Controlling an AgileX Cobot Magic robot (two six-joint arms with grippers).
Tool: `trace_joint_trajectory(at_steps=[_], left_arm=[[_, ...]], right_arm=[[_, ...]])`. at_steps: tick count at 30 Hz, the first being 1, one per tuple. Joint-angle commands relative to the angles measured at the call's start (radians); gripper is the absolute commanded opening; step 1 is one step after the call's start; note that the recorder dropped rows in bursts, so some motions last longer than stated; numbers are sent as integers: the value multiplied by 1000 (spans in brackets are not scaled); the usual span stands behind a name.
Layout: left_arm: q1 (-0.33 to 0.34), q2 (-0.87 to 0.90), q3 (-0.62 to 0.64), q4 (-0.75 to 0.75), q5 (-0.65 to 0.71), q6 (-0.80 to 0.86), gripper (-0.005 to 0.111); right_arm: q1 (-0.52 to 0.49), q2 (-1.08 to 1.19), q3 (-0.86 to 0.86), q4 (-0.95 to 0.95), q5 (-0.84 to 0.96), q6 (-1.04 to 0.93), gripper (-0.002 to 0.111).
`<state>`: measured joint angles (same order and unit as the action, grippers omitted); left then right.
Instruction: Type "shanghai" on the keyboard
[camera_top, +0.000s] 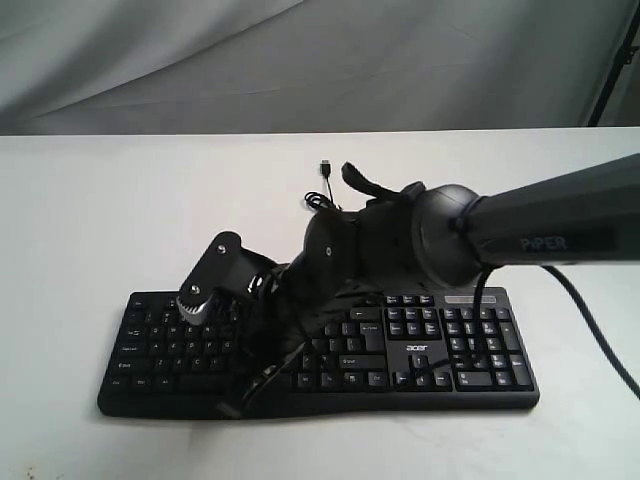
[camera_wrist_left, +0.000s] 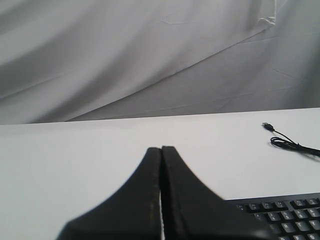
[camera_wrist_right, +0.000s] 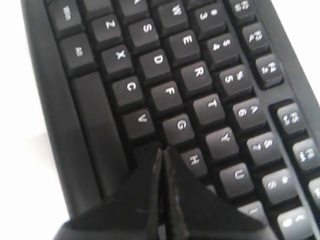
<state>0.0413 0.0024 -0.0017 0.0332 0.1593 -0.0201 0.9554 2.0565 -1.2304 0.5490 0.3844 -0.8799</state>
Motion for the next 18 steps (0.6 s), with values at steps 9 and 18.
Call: trace_joint_trajectory(at_steps=[9, 18], left_arm=[[-6, -2, 2, 0, -6, -3, 0], [-6, -2, 2, 0, -6, -3, 0]], right_arm=[[1, 56, -133, -19, 62, -10, 0], [1, 64, -133, -23, 45, -10, 0]])
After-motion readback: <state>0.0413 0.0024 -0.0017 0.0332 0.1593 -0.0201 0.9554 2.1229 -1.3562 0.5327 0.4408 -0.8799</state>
